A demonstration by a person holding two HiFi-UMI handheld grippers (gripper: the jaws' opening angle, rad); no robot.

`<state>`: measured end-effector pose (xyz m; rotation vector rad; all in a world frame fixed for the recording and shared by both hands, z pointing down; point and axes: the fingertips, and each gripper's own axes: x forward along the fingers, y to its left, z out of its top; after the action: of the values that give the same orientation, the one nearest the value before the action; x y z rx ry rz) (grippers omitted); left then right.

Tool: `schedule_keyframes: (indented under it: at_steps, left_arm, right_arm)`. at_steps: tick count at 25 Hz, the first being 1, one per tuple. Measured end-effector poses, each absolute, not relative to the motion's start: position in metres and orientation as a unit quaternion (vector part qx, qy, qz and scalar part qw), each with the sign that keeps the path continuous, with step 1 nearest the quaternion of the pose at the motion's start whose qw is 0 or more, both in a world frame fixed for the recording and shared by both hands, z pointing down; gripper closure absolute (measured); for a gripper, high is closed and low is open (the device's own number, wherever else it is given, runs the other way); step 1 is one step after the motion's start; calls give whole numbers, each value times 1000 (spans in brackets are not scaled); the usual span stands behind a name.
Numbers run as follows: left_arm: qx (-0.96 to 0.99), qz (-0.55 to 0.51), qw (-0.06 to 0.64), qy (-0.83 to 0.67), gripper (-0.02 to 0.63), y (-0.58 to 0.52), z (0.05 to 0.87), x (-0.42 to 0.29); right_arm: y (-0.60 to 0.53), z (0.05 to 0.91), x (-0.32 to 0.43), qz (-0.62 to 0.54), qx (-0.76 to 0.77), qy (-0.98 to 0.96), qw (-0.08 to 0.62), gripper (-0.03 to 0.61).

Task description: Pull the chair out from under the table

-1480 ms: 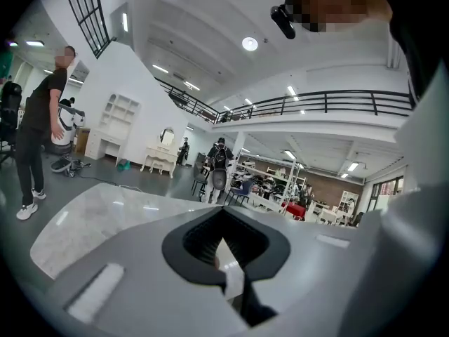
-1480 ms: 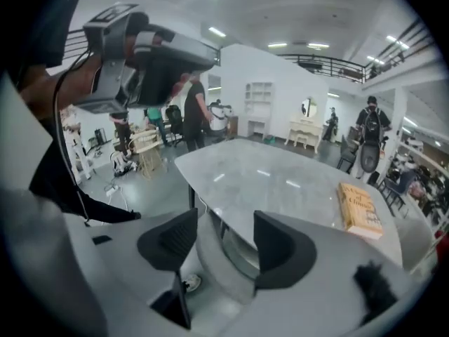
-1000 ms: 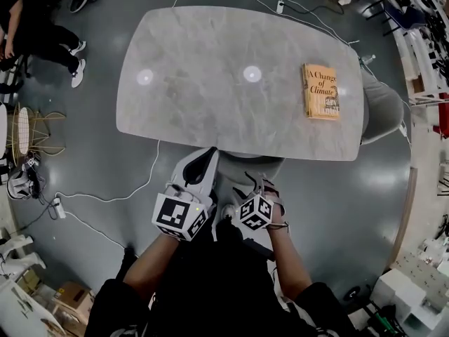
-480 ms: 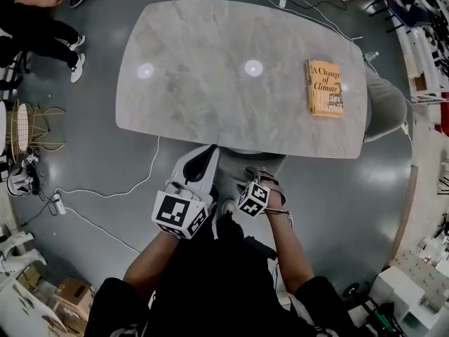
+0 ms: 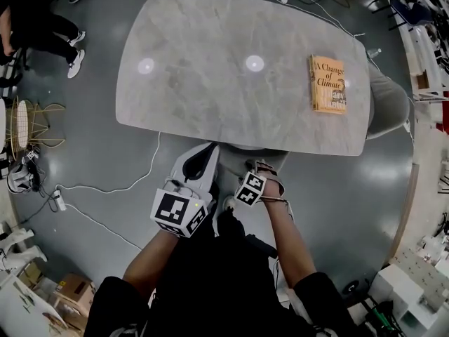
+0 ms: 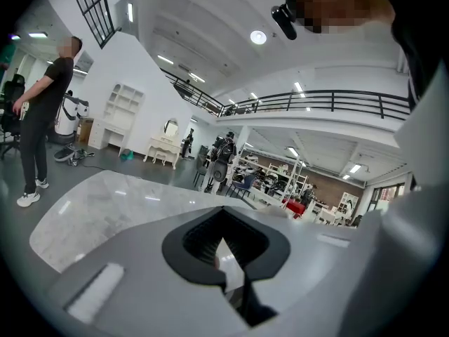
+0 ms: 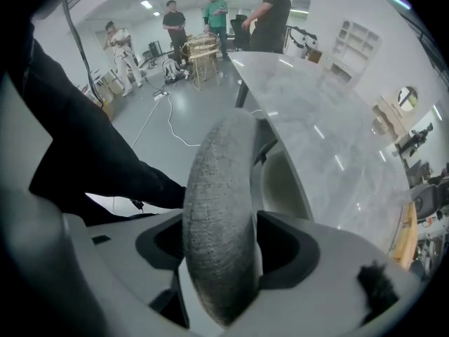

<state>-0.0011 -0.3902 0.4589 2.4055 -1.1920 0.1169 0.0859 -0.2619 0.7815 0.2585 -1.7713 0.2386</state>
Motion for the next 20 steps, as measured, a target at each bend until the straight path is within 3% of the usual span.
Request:
schedule_keyframes:
  at_steps: [13,17,20]
  left_arm:
    - [868,43,234,-437,606,-386,466,-6]
    - [869,43,235,-434,606,-384,466,-5]
    - [869,42,235,-433,606,-382,467,-4]
  right_arm:
    - [-260,805,81,70,97,-767,630,319]
    - [-264,807,84,7,103,-757,646,424]
    - [-264,809,86,-10,104,-753,650,459]
